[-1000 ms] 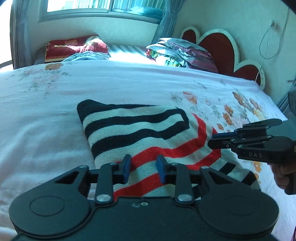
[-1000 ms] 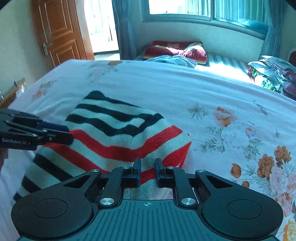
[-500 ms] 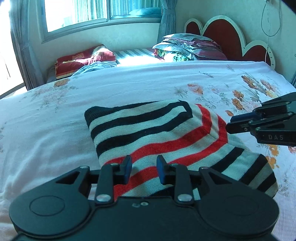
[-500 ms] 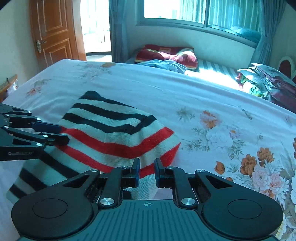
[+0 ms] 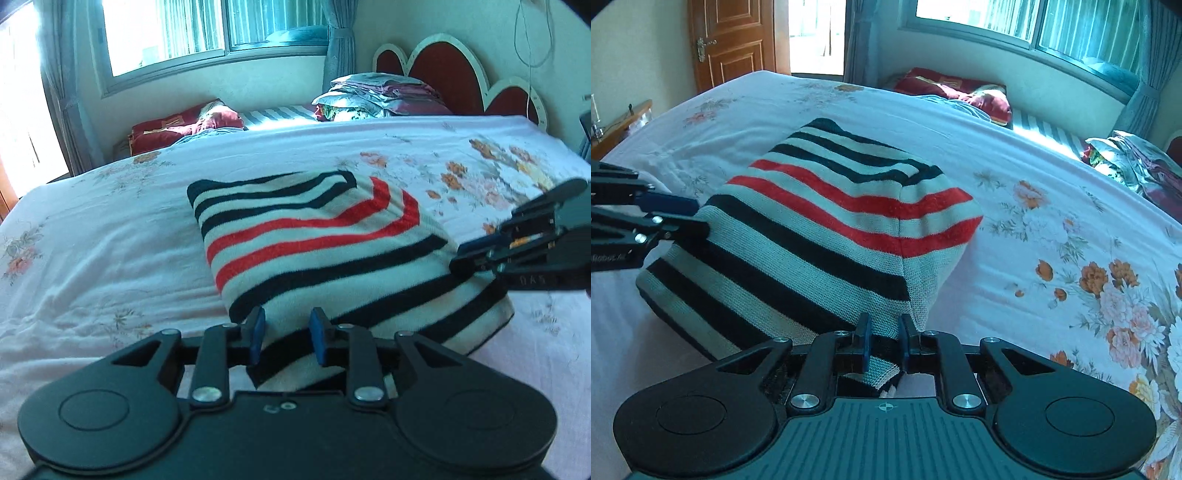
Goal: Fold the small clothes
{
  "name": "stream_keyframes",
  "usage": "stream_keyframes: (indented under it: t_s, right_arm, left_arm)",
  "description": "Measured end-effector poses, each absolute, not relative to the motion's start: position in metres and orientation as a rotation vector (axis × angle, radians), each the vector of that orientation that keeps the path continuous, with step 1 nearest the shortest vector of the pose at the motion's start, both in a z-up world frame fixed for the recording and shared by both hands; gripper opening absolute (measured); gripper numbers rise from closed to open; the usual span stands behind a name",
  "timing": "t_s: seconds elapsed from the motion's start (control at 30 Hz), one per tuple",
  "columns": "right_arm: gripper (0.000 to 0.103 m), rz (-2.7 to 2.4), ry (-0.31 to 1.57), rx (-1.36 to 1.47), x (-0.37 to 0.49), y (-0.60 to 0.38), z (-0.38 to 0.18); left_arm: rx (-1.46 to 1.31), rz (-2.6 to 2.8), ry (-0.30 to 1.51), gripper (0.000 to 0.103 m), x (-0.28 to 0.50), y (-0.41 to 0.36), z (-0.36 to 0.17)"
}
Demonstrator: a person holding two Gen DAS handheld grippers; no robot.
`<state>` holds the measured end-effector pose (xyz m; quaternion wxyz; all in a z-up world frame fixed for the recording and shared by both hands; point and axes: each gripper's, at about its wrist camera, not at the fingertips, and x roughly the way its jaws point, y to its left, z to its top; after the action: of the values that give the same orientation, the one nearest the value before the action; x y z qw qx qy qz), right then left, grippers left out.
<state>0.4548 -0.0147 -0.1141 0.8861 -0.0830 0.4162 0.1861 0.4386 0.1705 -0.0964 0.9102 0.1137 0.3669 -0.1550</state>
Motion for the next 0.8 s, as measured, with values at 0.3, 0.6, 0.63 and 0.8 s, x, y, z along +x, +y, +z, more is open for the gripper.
stream_keyframes:
  t_s: [0.3, 0.6, 0.63, 0.8]
  right_arm:
    - [0.014, 0.388, 0.801, -0.116, 0.426, -0.011, -0.092]
    - [0.014, 0.339, 0.86, -0.167, 0.406, -0.014, -0.125]
    - [0.014, 0.339, 0.876, -0.122, 0.407, -0.02, -0.128]
    - [0.014, 0.337, 0.89, -0.083, 0.41, -0.022, -0.134]
  left_arm:
    - [0.184, -0.308, 0.787, 0.026, 0.413, 0.18, -0.109]
    - [0.166, -0.284, 0.792, 0.026, 0.406, 0.176, -0.112]
    - [0.17, -0.281, 0.793, 0.026, 0.405, 0.176, -0.112]
    - [0.178, -0.249, 0.799, 0.026, 0.4, 0.173, -0.115]
